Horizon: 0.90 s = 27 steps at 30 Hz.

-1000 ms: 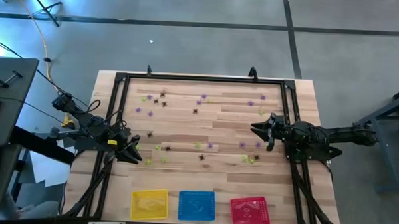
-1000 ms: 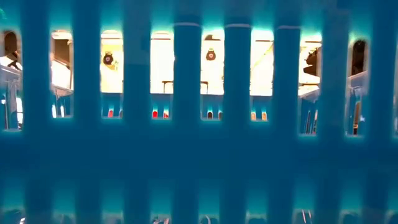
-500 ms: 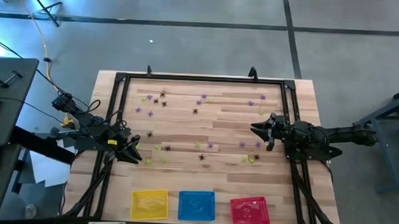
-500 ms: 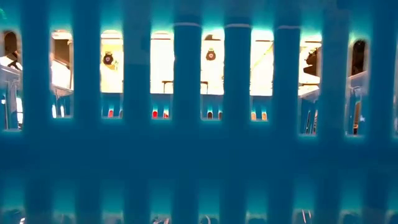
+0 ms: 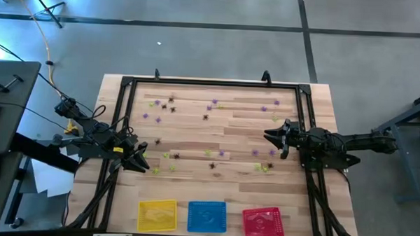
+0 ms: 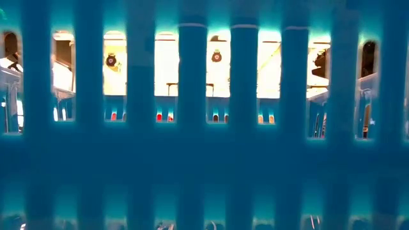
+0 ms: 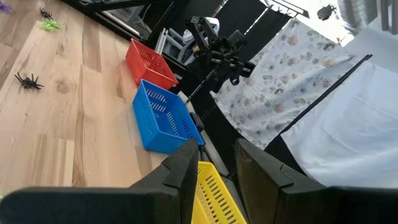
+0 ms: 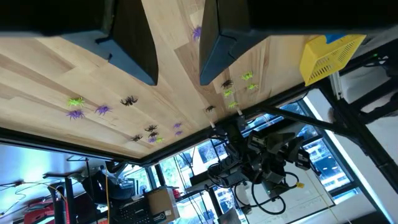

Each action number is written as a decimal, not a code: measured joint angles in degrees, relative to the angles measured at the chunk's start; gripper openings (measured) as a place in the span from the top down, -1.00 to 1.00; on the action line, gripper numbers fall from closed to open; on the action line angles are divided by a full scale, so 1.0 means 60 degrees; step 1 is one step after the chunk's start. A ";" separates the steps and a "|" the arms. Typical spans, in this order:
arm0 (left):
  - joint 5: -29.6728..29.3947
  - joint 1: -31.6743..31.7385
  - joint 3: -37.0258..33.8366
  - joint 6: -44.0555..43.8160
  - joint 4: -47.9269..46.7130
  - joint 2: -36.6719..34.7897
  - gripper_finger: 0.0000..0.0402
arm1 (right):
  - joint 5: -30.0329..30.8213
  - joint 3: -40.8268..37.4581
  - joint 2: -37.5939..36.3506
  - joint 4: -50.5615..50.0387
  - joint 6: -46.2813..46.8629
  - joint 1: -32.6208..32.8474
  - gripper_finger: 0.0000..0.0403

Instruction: Sort Halloween decoration

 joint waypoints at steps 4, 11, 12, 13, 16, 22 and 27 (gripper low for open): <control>0.0002 0.0002 0.0002 0.0003 0.0001 0.0001 0.53 | 0.0000 -0.0002 0.0001 0.0000 0.0000 0.0000 0.43; -0.0001 0.0002 0.0002 0.0004 0.0000 0.0002 0.53 | 0.0000 -0.0002 -0.0001 0.0000 0.0002 0.0000 0.43; -0.0052 0.0000 0.0002 0.0027 0.0004 0.0002 0.53 | 0.0000 0.0000 0.0001 0.0000 0.0000 0.0000 0.43; -0.0186 0.0000 0.0000 0.0124 0.0022 0.0004 0.53 | 0.0000 0.0002 0.0002 0.0001 0.0002 0.0000 0.43; -0.0372 0.0002 0.0000 0.0267 0.0052 0.0002 0.53 | 0.0000 0.0002 0.0003 0.0000 -0.0002 0.0000 0.43; -0.0375 0.0004 0.0000 0.0189 0.0055 0.0004 0.53 | 0.0000 0.0000 0.0001 0.0000 0.0001 0.0000 0.43; -0.0375 0.0004 0.0001 0.0189 0.0055 0.0004 0.53 | 0.0000 0.0000 0.0002 0.0000 -0.0001 0.0000 0.43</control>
